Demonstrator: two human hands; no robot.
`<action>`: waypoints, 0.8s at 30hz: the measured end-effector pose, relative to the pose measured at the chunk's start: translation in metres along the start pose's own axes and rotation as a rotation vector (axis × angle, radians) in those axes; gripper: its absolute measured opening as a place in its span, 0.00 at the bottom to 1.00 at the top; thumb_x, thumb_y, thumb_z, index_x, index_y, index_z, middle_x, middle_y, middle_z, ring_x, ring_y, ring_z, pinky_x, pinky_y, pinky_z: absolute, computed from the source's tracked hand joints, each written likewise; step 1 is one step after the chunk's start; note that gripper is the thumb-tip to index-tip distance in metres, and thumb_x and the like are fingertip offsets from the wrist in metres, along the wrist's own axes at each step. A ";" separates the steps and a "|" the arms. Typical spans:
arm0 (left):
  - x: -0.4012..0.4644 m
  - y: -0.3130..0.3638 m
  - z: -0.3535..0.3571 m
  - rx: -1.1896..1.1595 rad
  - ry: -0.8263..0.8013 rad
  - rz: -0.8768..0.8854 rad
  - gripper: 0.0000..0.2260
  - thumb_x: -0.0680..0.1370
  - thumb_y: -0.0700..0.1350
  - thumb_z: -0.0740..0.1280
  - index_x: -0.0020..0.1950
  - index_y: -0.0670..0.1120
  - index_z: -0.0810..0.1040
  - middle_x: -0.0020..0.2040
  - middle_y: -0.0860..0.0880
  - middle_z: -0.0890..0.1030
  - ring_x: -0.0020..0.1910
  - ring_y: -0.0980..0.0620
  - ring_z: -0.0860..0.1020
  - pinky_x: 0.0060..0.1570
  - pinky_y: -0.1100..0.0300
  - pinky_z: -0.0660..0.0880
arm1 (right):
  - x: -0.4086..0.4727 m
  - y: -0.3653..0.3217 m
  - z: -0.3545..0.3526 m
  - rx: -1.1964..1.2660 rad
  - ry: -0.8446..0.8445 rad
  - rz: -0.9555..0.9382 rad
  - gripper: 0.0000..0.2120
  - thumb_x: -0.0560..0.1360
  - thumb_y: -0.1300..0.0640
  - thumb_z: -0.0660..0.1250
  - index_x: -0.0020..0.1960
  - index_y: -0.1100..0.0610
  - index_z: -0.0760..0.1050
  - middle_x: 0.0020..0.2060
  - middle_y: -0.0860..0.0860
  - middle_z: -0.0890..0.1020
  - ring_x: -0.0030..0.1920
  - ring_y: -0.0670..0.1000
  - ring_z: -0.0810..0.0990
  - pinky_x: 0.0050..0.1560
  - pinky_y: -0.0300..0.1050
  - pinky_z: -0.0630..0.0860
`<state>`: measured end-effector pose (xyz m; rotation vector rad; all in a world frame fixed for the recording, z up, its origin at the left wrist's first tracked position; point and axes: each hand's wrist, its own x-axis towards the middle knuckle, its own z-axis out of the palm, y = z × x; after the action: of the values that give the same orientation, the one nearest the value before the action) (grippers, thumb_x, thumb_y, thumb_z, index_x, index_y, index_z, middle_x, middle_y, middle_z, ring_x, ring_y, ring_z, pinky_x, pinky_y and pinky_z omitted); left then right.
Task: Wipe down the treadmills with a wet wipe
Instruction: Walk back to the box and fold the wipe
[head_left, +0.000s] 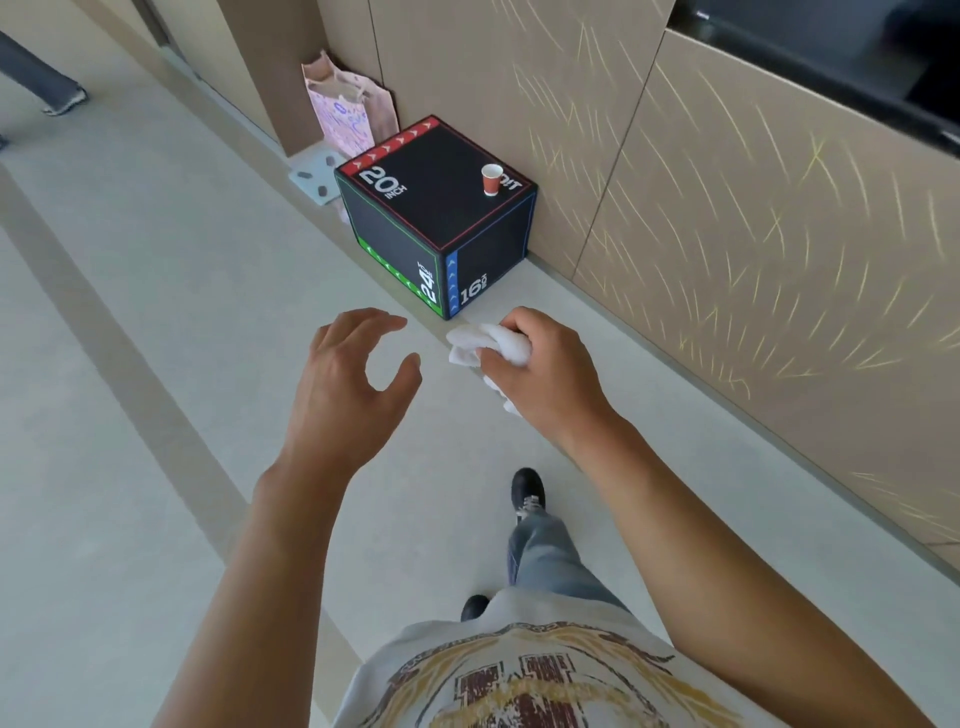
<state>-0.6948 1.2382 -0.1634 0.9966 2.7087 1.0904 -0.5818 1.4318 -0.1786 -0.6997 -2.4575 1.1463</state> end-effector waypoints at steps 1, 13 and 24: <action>0.015 -0.003 0.004 0.002 0.004 -0.004 0.17 0.80 0.49 0.72 0.68 0.49 0.81 0.67 0.51 0.79 0.67 0.47 0.76 0.64 0.57 0.70 | 0.016 0.004 0.002 -0.004 -0.003 -0.011 0.13 0.73 0.42 0.69 0.44 0.52 0.73 0.37 0.46 0.80 0.38 0.51 0.79 0.37 0.53 0.80; 0.244 -0.006 0.052 0.020 0.004 -0.009 0.16 0.80 0.46 0.72 0.68 0.48 0.82 0.66 0.52 0.80 0.66 0.49 0.77 0.66 0.55 0.73 | 0.265 0.037 -0.006 0.022 -0.030 -0.101 0.23 0.70 0.32 0.62 0.46 0.52 0.75 0.39 0.47 0.79 0.39 0.49 0.79 0.36 0.49 0.80; 0.386 -0.027 0.059 0.043 0.035 -0.034 0.17 0.80 0.47 0.72 0.69 0.48 0.80 0.66 0.51 0.81 0.66 0.47 0.78 0.66 0.54 0.73 | 0.421 0.026 0.025 0.031 -0.145 -0.197 0.21 0.72 0.33 0.65 0.45 0.52 0.74 0.39 0.46 0.78 0.38 0.50 0.79 0.35 0.50 0.79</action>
<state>-0.9983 1.4856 -0.1554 0.9416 2.7776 1.0588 -0.9320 1.6680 -0.1747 -0.3673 -2.5536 1.1917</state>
